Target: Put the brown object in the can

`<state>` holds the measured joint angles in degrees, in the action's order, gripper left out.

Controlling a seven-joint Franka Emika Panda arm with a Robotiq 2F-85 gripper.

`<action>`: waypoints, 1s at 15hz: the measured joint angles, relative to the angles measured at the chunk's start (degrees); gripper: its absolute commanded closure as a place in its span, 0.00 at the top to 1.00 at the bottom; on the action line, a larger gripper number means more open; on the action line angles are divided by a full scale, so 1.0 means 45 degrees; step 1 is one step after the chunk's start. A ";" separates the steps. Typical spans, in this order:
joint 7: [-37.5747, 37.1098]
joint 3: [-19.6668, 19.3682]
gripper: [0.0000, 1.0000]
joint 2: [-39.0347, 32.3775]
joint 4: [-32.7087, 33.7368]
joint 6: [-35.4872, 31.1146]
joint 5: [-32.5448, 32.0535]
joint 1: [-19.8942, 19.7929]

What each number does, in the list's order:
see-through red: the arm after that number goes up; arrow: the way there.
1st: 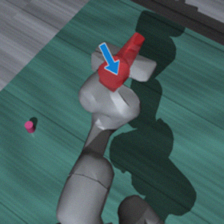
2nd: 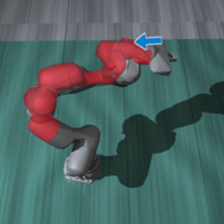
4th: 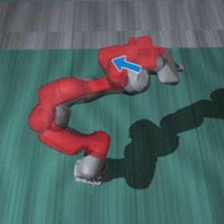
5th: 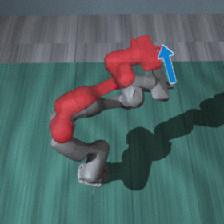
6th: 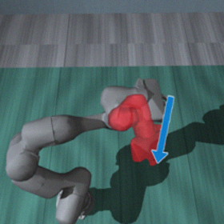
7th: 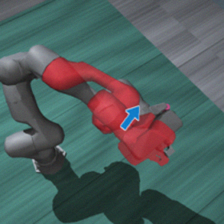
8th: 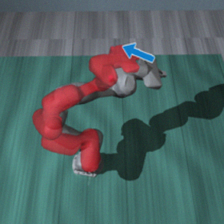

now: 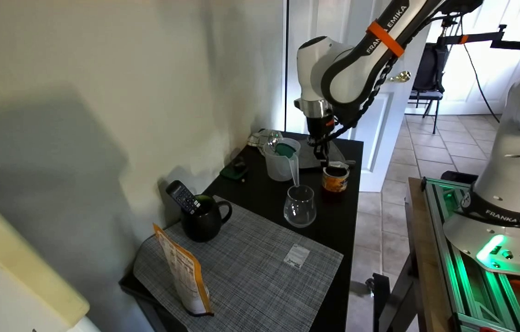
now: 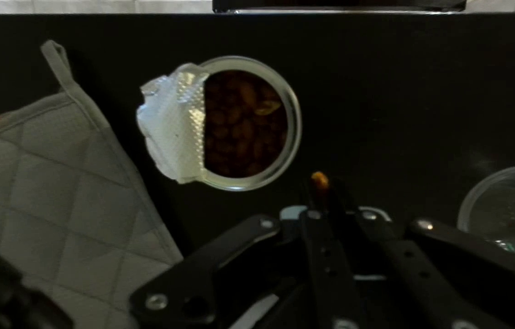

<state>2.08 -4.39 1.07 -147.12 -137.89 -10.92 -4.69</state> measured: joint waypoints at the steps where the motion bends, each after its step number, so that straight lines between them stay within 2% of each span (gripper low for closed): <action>1: -0.0213 -0.0127 0.02 -0.0003 -0.0002 0.0000 -0.0316 -0.0140; 5: -0.0557 -0.0578 0.02 -0.0115 -0.0004 0.0006 -0.1031 -0.0622; 6: -0.0606 -0.0661 0.34 -0.0170 -0.0004 0.0017 -0.1143 -0.0699; 7: -0.0640 -0.0719 0.36 -0.0226 -0.0004 0.0036 -0.1199 -0.0755; 8: -0.0650 -0.0759 0.42 -0.0291 -0.0005 0.0071 -0.1211 -0.0797; 13: -0.0651 -0.0799 0.79 -0.0512 -0.0011 0.0267 -0.1212 -0.0833; 14: -0.0651 -0.0806 0.61 -0.0509 -0.0012 0.0267 -0.1212 -0.0833; 15: -0.0541 -0.0818 0.70 -0.0468 -0.0016 0.0258 -0.1162 -0.0837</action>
